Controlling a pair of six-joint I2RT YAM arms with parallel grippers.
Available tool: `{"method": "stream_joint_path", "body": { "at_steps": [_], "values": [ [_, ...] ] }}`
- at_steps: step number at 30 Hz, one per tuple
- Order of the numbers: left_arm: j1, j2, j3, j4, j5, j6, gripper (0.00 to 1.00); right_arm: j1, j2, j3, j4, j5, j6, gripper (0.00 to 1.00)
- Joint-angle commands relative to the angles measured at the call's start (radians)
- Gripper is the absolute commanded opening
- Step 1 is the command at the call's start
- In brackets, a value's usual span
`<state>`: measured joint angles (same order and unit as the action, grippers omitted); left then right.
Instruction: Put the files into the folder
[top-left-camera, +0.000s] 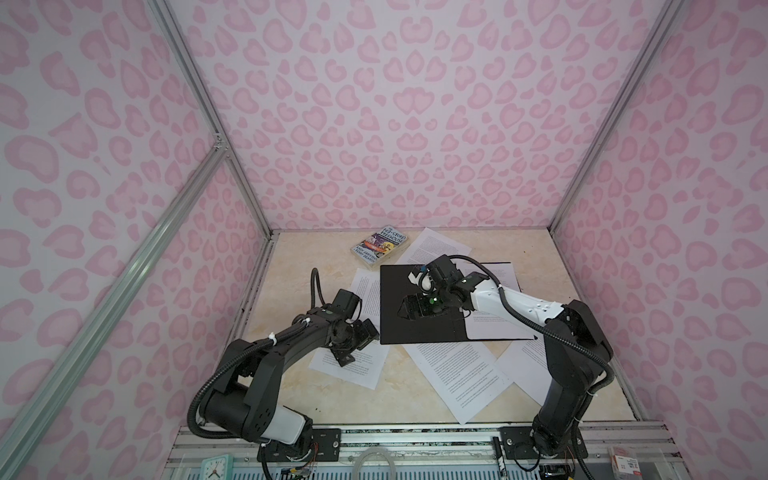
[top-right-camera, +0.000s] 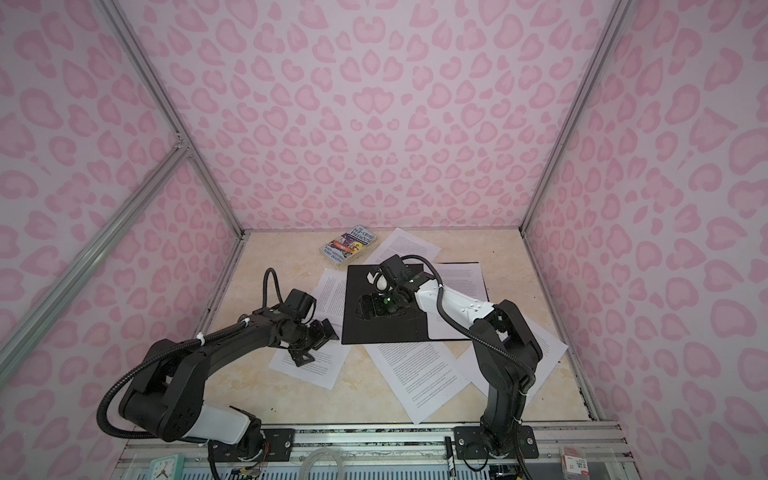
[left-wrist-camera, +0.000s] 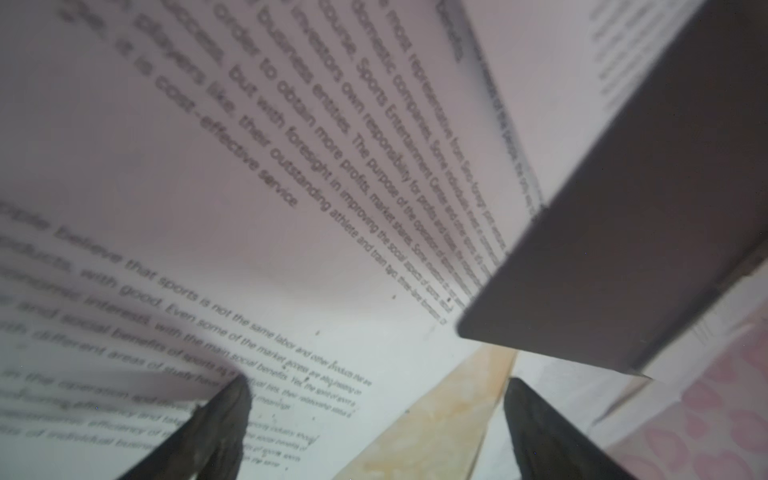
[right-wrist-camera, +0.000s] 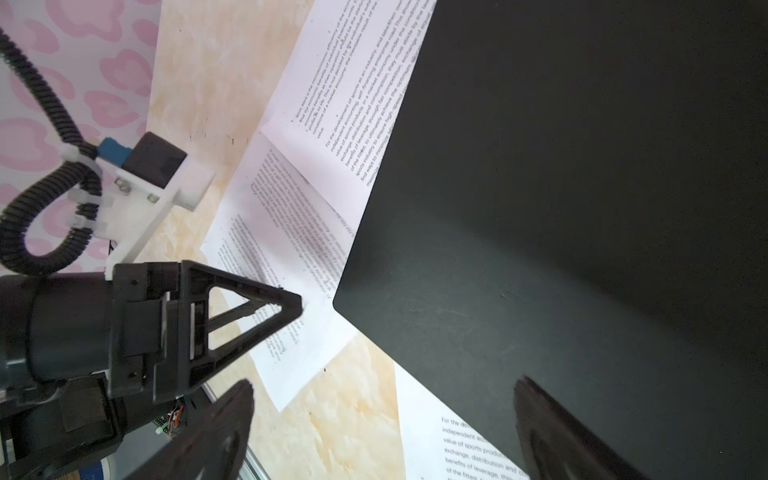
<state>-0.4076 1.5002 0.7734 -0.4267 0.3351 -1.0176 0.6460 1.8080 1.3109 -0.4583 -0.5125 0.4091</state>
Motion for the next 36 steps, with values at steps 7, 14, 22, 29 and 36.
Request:
{"method": "stream_joint_path", "body": {
  "at_steps": [7,14,22,29,36],
  "values": [
    [0.022,-0.064,0.141,-0.046,0.042,0.077,0.97,0.009,0.008,-0.001,-0.010,0.012,0.003,0.95],
    [0.224,-0.143,0.099,-0.157,0.059,0.294,0.97,0.049,0.055,0.038,-0.061,0.020,-0.031,0.85],
    [0.447,-0.122,0.027,-0.201,0.039,0.478,0.96,0.136,0.207,0.203,-0.155,0.008,-0.092,0.67],
    [0.532,-0.108,-0.038,-0.171,0.021,0.471,0.97,0.187,0.347,0.329,-0.231,0.000,-0.129,0.41],
    [0.549,-0.096,-0.111,-0.172,0.010,0.439,0.97,0.200,0.387,0.325,-0.231,-0.008,-0.126,0.31]
  ]
}}
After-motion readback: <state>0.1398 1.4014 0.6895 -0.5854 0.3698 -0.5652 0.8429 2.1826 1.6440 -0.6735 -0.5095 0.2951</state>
